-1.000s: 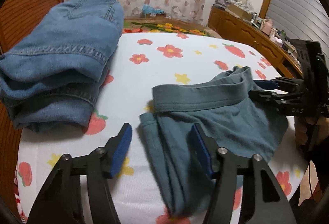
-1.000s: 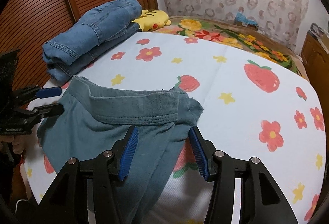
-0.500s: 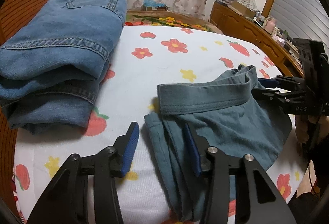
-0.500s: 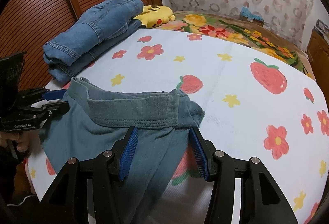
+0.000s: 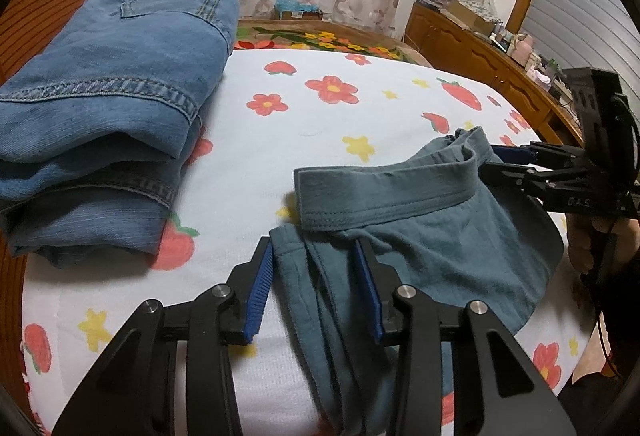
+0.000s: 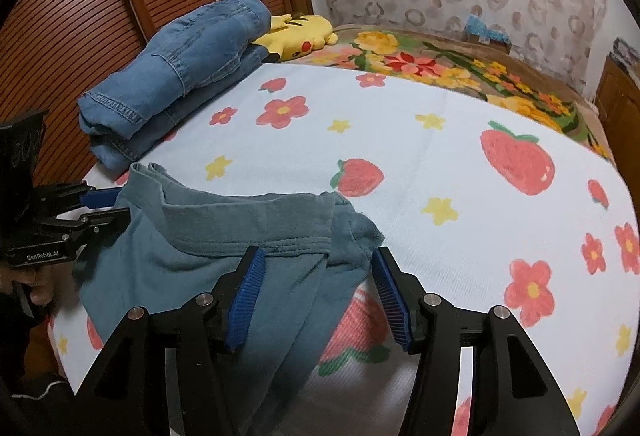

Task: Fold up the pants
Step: 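Grasp the folded teal shorts at the waistband with the left gripper, then lift the folded shorts with the left gripper and carry them onto the jeans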

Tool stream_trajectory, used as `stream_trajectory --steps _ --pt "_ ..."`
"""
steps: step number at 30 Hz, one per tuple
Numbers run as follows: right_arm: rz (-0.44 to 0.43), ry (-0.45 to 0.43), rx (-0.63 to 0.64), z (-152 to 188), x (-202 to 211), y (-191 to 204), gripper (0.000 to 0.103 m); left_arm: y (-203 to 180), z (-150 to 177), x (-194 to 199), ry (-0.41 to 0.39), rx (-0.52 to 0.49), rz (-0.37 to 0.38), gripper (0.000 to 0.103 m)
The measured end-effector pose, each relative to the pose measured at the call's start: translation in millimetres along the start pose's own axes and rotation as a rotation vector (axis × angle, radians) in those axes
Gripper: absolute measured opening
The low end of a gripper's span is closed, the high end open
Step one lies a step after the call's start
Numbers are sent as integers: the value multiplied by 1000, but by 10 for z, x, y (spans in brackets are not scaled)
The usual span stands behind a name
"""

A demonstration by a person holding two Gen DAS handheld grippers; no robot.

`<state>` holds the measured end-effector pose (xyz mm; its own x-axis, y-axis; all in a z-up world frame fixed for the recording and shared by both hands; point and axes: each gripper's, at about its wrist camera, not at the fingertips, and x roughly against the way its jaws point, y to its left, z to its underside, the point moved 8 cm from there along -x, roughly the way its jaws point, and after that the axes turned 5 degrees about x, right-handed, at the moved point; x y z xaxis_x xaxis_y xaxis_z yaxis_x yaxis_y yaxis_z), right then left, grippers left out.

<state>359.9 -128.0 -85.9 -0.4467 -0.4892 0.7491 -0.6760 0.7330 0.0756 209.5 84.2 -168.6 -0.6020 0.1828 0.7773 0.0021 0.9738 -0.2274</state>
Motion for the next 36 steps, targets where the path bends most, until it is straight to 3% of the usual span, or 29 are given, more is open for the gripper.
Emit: stream_trajectory --steps 10,14,23,36 --pt "-15 -10 -3 5 -2 67 58 -35 -1 -6 -7 -5 7 41" --pt "-48 -8 -4 13 2 101 41 -45 -8 5 -11 5 19 30" --pt "-67 -18 13 4 54 159 21 -131 -35 116 -36 2 41 14" --pt "-74 -134 65 -168 406 323 16 -243 -164 437 -117 -13 67 10"
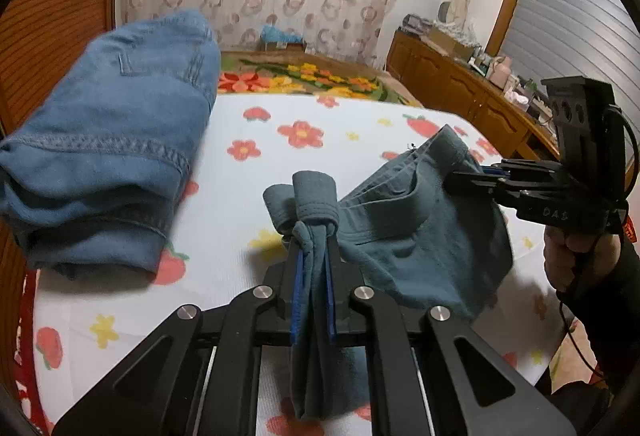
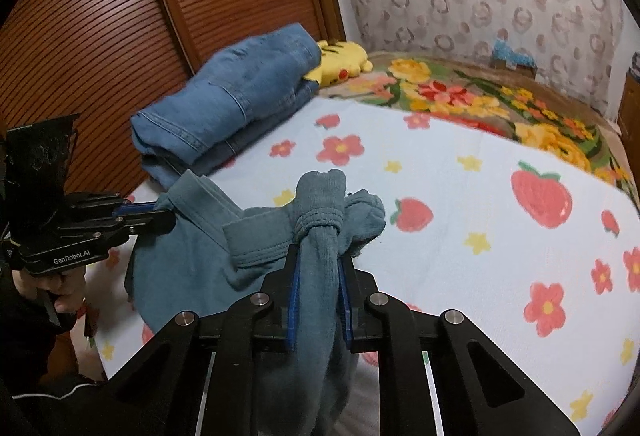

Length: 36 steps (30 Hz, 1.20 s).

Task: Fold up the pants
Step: 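Lift the folded shorts with the left gripper and carry them onto the jeans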

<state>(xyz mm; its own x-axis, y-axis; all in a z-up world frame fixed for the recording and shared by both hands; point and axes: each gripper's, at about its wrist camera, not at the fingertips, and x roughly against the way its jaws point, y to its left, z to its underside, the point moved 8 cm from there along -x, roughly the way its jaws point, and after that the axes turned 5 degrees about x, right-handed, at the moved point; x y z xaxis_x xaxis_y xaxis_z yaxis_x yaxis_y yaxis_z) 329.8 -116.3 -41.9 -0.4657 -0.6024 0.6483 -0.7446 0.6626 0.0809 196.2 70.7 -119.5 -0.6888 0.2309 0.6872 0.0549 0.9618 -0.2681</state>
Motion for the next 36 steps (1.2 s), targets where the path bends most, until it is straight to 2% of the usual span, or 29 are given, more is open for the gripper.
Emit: stream_trajectory --steps 6,11,21,27,36 --pt "12 -32 30 -120 103 18 16 -40 -154 101 -48 -15 -10 10" --pt "34 -66 54 -310 161 4 16 -70 -403 172 -105 -38 -15 10" --pt "53 -143 125 -766 264 108 16 117 -855 423 -204 -53 -49 10" --pt "42 -172 179 -1072 145 199 16 350 -1050 550 -248 -37 -92 10" --pt "9 -186 247 -1421 -290 186 16 702 -1290 628 -292 -10 -166 10"
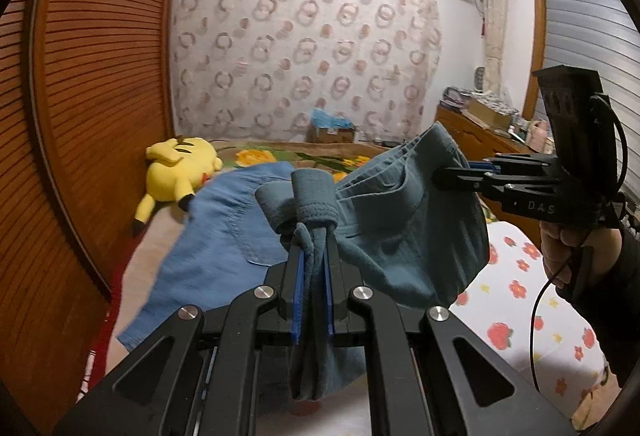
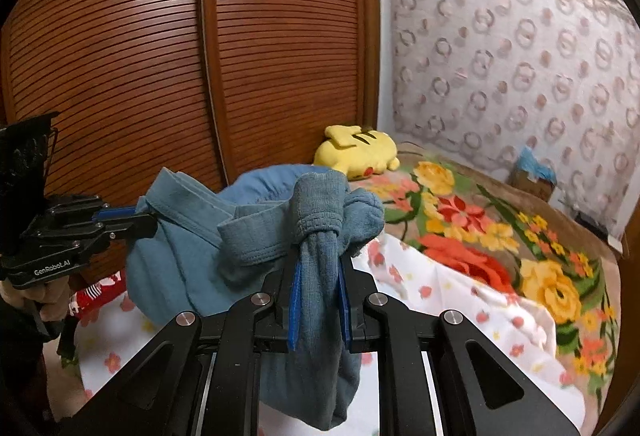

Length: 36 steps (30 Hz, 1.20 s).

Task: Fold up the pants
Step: 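Lift the folded shorts with the left gripper and carry them onto the jeans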

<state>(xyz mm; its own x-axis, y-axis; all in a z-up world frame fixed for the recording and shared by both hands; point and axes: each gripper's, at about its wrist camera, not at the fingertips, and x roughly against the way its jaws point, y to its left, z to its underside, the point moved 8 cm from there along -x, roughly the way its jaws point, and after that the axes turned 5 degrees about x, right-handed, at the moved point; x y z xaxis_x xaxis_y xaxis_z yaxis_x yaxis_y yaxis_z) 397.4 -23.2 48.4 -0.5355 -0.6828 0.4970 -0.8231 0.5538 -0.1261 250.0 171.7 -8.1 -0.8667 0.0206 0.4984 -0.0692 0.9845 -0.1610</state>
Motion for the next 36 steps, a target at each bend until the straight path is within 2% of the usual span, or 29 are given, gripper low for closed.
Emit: stream_trajectory --steps 9,19,36 --pt "-1 15 47 -168 -444 -97 16 325 6 -98 -7 41 -41 10" --pt "-4 40 134 -472 -1027 -69 16 501 18 -124 -17 83 -87 10" --pt "-91 57 227 -721 -1908 131 16 769 262 -182 37 163 -161 10"
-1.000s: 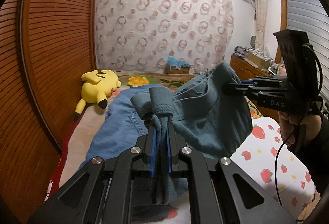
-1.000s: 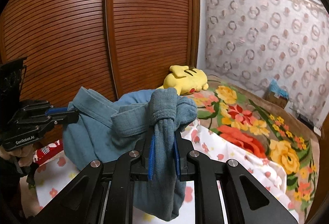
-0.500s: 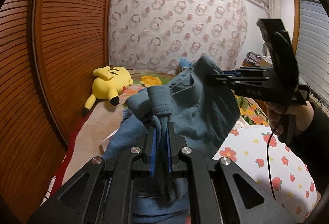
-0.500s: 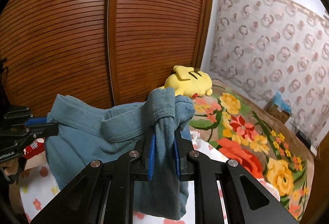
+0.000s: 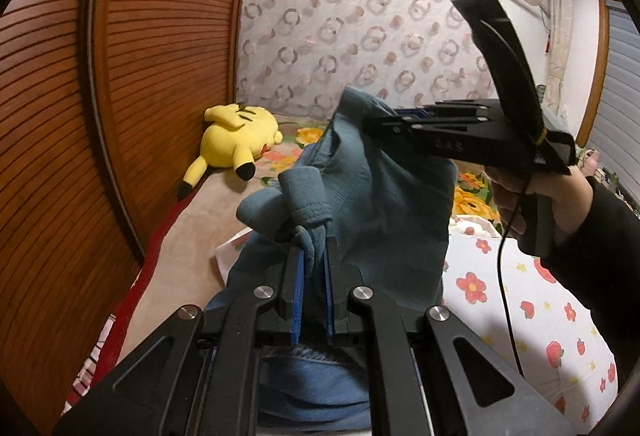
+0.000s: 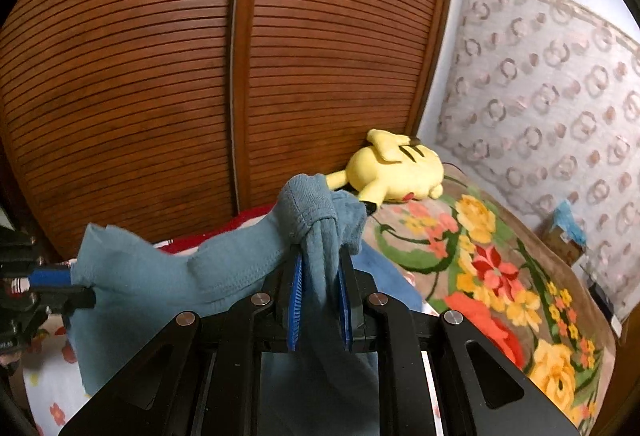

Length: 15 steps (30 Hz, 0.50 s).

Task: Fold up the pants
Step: 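Lift the folded shorts with the left gripper and carry them onto the jeans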

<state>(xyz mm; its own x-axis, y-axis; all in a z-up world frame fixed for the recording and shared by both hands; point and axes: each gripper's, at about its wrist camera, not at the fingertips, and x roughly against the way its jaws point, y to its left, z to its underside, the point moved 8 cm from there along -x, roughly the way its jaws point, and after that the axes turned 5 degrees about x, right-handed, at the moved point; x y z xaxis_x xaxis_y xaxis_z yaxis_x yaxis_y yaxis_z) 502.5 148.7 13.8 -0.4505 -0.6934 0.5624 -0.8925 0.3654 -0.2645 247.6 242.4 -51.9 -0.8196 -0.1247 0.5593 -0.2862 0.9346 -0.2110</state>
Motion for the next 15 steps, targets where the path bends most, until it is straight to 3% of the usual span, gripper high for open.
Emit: stream_trajectory --steps 9,15 --pt "-3 15 -10 64 -145 -14 17 114 64 -22 20 39 -2 10" --pt "19 -25 -63 36 76 -114 29 142 3 40 11 72 22 12"
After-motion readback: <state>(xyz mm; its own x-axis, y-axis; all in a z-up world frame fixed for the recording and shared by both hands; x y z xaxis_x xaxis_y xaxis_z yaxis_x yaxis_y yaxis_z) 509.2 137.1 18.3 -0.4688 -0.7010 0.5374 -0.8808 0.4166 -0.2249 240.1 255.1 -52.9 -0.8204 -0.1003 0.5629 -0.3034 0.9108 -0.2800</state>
